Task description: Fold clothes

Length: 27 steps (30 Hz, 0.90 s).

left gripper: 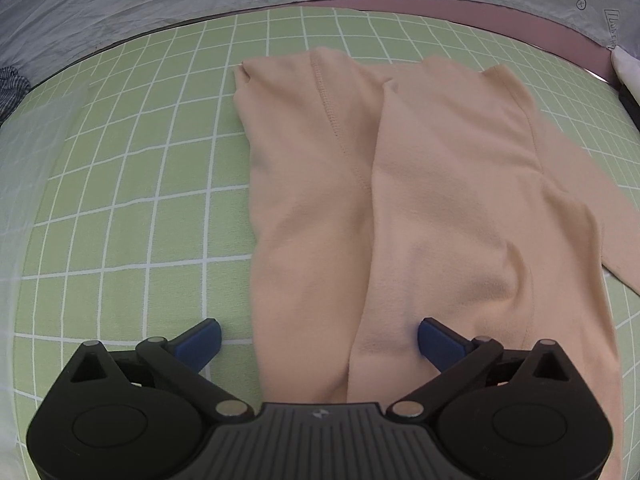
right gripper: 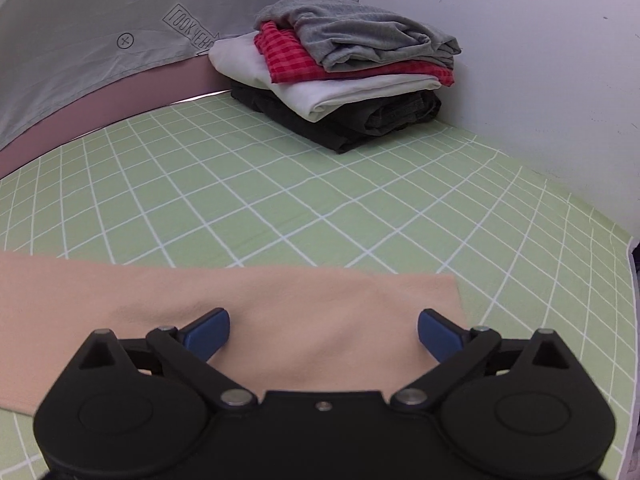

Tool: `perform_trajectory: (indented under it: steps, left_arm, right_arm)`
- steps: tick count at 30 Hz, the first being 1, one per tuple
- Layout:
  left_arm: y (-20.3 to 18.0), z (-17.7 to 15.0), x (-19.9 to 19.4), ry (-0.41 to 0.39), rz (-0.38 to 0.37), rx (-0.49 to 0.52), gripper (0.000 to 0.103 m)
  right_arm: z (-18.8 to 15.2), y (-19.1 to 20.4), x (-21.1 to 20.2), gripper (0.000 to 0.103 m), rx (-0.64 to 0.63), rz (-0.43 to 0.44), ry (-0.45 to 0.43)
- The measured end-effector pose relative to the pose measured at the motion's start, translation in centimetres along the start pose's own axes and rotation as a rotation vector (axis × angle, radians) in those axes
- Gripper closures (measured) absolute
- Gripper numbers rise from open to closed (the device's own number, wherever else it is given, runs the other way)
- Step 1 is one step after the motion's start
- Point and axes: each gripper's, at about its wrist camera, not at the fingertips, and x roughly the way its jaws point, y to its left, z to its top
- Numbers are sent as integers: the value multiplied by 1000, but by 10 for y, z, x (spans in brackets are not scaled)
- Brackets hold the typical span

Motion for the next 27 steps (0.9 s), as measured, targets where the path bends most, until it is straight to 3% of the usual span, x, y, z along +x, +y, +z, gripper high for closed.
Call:
perform_trajectory:
  steps: [6,14,18,20,25,27]
  left_arm:
    - [-2,1,3,8,2,0,0]
    - [-2,-3,6,-9,4,-3,0]
    - [-3,-7,7,-34,5,-9,0]
    - [-3,-9,7,-52,7,-15,0]
    - [-3,-11,8,-79,2,-28,0]
    - [5,-10,4,-68,-23,-50,0]
  right_arm:
    - [5,-28,17,0,131,0,5]
    - [-1,-29,17,0,159,-13,-28]
    - [3,-28,18,0,160,-5,-5]
    - [5,-28,17,8,152,10,2]
    - [8,-12,0,91,50,104,8]
    - [10,-3,-7,93,5,133,15]
